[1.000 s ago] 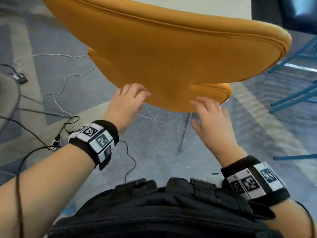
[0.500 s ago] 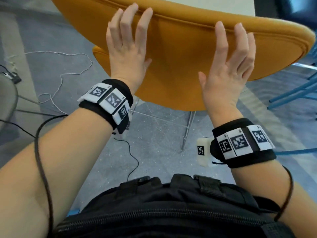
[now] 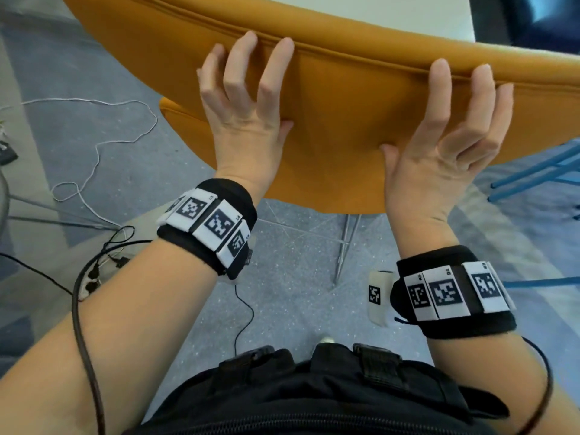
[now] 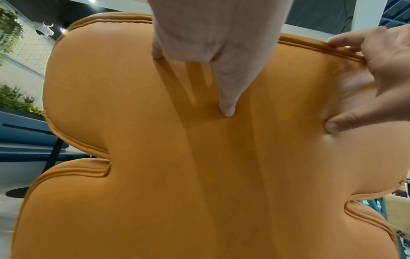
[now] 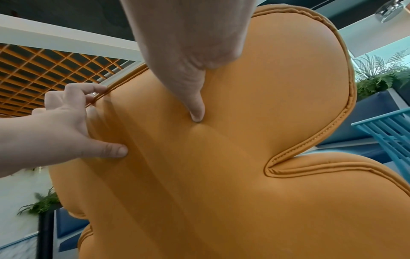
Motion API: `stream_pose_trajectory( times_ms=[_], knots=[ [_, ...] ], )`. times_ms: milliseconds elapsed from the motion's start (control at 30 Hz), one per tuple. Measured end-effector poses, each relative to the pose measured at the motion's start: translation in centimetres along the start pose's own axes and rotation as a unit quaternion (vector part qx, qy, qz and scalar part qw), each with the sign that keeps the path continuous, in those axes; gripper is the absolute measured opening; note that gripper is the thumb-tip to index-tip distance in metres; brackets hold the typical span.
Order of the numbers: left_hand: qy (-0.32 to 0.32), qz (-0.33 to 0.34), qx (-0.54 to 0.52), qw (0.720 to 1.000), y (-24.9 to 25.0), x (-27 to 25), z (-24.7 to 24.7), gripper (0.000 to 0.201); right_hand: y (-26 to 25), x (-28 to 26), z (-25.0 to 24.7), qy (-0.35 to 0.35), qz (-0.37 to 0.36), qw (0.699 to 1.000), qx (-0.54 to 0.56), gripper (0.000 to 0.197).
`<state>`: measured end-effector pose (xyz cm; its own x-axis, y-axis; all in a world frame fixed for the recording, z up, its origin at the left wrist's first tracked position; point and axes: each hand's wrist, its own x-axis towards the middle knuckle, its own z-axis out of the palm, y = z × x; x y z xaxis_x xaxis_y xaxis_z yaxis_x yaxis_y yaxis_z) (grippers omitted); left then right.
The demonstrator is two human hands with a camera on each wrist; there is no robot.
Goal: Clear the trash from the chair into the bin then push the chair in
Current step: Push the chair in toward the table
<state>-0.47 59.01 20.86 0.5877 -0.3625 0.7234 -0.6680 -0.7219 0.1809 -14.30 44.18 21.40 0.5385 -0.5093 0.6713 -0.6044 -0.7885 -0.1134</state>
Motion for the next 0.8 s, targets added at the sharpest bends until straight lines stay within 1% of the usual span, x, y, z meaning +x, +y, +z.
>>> stream_pose_trajectory(
  times_ms=[133,233,333,400,467,533,633,700,800],
  knots=[
    [0.001,0.003,0.000,1.000,-0.1,1.1,1.0,0.090,0.1,0.9,1.0,-0.004,0.002,1.000,0.011,0.085],
    [0.001,0.002,-0.002,1.000,0.1,2.0,2.0,0.094,0.4,2.2,1.9,0.026,-0.009,1.000,-0.011,0.093],
    [-0.009,0.003,0.006,1.000,0.2,3.0,2.5,0.097,1.0,3.6,2.8,0.045,-0.013,0.999,-0.019,0.093],
    [-0.022,-0.012,0.023,0.999,-0.1,4.2,2.5,0.096,1.4,4.5,3.3,0.045,-0.014,0.999,-0.017,0.094],
    [-0.049,-0.033,0.048,0.997,-0.5,5.6,2.5,0.099,1.6,5.3,3.9,0.036,-0.017,0.999,-0.019,0.094],
    [-0.062,-0.027,0.051,0.996,-0.8,6.7,2.9,0.103,1.8,6.1,4.2,0.014,-0.019,0.999,-0.030,0.098],
    [-0.050,-0.003,0.029,0.998,-1.2,7.6,3.9,0.104,2.4,7.4,4.5,-0.010,-0.021,0.999,-0.029,0.106],
    [-0.039,-0.009,0.025,0.999,-1.3,8.1,4.6,0.103,2.5,8.2,4.8,-0.008,-0.023,0.999,-0.025,0.105],
    [-0.033,-0.015,0.028,0.999,-1.1,9.1,5.6,0.103,2.7,9.6,5.6,0.009,-0.039,0.999,-0.015,0.099]
  ],
)
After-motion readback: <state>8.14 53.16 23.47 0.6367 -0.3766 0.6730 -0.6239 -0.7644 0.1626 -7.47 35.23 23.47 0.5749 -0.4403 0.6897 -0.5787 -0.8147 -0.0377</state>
